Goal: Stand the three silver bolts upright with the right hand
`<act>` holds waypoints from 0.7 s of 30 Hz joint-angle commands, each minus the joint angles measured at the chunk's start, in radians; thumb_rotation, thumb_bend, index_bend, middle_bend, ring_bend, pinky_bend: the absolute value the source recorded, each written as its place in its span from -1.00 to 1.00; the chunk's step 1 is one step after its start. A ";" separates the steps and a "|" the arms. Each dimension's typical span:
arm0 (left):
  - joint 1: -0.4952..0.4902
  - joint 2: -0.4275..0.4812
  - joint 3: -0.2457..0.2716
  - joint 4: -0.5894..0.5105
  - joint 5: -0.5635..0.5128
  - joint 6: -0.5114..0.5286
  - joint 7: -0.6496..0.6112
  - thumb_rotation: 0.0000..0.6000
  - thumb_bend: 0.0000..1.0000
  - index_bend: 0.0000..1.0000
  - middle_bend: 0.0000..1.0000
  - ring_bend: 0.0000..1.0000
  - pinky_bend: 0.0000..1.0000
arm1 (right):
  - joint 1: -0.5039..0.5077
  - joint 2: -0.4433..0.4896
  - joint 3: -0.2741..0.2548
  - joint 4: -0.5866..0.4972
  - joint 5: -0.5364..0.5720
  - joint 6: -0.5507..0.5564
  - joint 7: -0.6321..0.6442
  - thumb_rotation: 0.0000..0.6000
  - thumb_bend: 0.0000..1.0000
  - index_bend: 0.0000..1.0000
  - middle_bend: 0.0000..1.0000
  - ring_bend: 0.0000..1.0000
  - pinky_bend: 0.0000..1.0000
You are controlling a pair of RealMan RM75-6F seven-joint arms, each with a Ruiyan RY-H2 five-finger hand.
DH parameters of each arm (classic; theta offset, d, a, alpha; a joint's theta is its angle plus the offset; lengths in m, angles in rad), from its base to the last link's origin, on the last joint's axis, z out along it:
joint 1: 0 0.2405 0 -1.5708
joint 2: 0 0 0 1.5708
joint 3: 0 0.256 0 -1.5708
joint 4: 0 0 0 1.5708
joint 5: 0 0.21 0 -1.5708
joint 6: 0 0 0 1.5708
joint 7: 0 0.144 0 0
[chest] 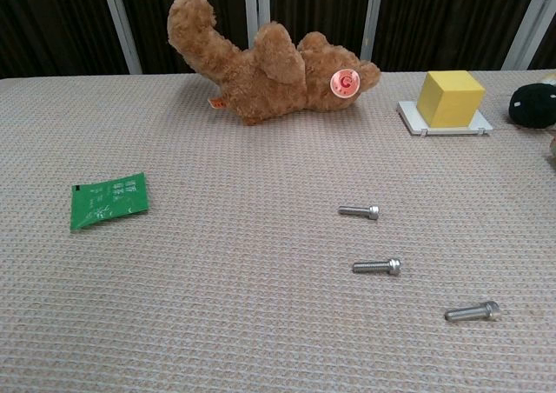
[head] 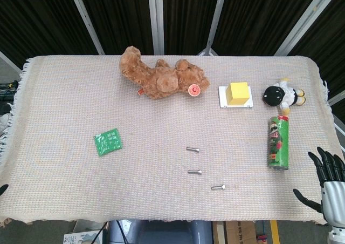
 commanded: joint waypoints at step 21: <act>0.044 0.016 -0.002 0.001 0.006 0.093 -0.047 1.00 -0.85 -0.86 -0.91 -1.00 -0.85 | -0.002 0.000 -0.011 -0.014 0.002 -0.013 0.056 1.00 -0.73 -0.52 -1.00 -1.00 -0.93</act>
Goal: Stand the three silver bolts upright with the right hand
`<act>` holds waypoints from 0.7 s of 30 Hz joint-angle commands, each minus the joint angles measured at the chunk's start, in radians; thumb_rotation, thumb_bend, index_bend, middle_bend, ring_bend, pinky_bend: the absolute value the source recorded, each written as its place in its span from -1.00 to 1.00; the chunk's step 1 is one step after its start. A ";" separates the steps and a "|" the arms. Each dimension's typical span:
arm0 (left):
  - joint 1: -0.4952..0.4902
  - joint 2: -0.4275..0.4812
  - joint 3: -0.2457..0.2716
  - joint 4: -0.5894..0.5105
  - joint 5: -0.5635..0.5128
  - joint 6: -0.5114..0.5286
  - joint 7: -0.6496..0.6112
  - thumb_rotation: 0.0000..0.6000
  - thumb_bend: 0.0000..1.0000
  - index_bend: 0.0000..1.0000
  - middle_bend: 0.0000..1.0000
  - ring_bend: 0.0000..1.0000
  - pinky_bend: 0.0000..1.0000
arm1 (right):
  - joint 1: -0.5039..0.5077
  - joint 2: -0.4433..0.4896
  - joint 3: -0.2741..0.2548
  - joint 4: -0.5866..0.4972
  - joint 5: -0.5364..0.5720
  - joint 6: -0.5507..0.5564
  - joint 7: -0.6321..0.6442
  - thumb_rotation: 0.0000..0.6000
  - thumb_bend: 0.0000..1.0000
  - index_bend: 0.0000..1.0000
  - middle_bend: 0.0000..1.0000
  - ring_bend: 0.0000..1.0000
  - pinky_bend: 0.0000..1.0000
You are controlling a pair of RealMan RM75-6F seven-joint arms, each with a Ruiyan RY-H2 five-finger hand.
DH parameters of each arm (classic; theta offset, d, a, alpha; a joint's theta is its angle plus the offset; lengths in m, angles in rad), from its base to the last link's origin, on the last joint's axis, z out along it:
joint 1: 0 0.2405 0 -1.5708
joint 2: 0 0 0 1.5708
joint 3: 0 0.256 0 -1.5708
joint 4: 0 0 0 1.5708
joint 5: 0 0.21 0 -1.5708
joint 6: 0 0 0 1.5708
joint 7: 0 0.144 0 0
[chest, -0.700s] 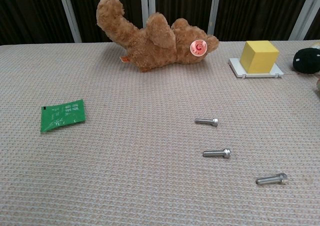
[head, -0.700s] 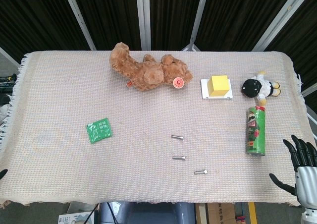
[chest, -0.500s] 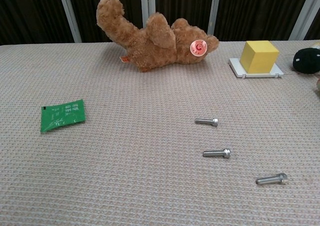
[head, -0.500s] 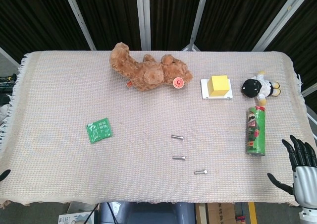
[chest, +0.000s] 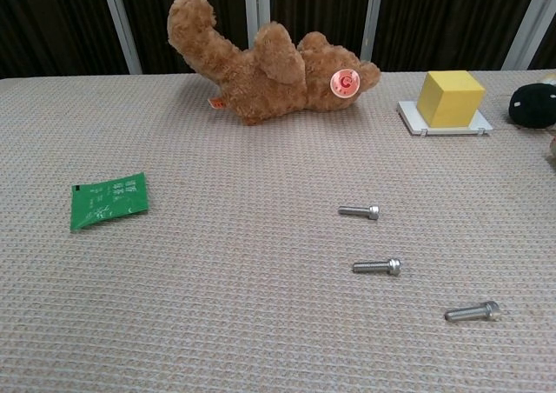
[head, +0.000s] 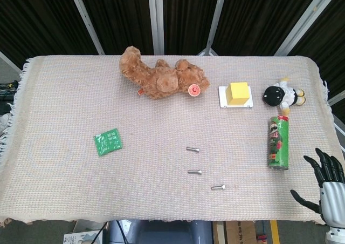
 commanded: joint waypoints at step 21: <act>0.001 -0.001 0.006 -0.026 -0.001 -0.017 0.036 1.00 -0.85 -0.86 -0.91 -1.00 -0.85 | 0.173 0.000 0.077 -0.186 0.147 -0.274 -0.123 1.00 -0.73 -0.35 -1.00 -1.00 -0.93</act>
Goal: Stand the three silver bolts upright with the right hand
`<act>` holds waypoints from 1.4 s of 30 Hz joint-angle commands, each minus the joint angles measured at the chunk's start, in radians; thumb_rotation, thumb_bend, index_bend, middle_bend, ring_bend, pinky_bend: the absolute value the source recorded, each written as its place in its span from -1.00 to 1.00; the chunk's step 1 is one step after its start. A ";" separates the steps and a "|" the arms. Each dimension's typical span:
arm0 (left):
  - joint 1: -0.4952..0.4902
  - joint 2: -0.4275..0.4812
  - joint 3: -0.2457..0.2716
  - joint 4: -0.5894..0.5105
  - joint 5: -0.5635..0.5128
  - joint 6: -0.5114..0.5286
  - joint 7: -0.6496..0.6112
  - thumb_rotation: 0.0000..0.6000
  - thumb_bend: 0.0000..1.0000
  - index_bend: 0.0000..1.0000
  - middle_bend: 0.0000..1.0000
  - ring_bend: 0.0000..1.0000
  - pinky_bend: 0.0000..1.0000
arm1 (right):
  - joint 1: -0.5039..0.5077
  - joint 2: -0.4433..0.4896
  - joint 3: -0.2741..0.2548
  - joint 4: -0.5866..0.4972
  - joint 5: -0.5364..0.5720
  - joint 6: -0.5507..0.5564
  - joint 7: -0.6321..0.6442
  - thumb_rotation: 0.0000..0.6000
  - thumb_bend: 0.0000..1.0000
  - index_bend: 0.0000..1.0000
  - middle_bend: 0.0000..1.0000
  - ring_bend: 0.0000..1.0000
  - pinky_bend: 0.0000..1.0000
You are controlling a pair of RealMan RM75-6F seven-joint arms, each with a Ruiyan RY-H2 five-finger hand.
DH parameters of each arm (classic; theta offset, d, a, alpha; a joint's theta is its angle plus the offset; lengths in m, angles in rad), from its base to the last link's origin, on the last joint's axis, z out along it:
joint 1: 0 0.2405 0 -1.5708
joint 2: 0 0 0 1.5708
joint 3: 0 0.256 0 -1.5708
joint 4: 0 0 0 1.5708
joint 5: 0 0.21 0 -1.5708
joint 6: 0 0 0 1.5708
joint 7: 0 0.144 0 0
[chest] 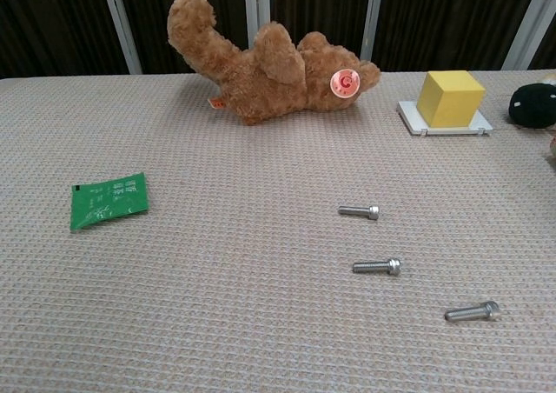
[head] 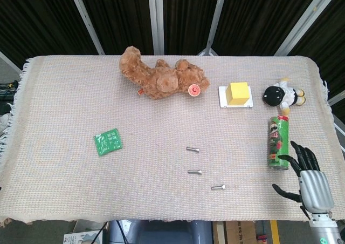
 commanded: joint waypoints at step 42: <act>-0.019 0.016 -0.030 -0.001 -0.105 -0.080 -0.043 1.00 -0.85 -0.86 -0.90 -1.00 -0.85 | 0.726 -0.813 0.356 0.211 0.950 -0.119 -0.887 1.00 -0.64 -0.02 -1.00 -0.93 -0.88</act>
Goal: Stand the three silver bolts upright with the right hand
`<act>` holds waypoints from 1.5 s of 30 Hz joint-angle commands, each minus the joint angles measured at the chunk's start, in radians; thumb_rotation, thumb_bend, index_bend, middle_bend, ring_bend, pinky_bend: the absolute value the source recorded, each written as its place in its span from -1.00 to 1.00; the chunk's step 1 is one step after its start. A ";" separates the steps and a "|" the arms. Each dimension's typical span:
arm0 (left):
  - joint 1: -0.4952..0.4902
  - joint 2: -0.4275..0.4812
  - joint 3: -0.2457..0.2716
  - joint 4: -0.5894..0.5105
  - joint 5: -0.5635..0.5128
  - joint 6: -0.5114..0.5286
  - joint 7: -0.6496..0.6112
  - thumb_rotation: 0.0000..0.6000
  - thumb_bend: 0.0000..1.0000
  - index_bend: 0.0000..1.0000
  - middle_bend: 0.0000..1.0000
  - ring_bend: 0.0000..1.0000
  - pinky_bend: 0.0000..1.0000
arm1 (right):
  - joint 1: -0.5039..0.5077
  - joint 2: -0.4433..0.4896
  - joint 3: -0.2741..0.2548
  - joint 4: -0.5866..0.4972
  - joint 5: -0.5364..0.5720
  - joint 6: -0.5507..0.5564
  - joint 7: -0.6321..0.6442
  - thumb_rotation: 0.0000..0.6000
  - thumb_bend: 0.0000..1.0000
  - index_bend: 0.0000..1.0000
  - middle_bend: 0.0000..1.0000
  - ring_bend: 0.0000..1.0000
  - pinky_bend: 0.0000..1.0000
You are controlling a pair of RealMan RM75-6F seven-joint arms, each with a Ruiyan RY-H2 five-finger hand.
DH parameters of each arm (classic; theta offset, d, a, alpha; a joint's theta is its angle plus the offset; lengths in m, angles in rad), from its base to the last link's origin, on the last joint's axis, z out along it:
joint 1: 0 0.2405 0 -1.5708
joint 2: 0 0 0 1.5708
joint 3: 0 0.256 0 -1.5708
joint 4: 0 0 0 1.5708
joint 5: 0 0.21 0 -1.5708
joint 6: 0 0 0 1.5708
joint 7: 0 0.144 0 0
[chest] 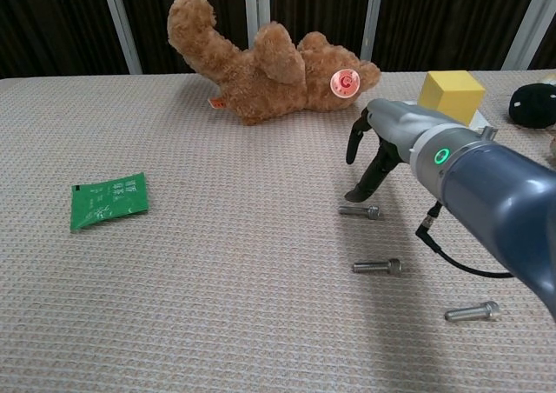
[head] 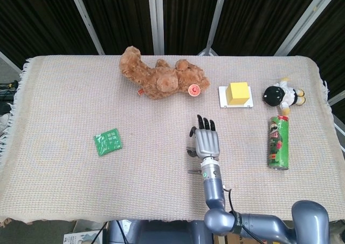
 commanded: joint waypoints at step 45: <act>-0.003 0.002 -0.009 -0.003 -0.022 -0.017 -0.009 1.00 -0.84 -0.85 -0.90 -1.00 -0.85 | 0.023 -0.081 -0.047 0.191 0.013 -0.081 0.092 1.00 -0.34 0.12 -1.00 -0.92 -0.88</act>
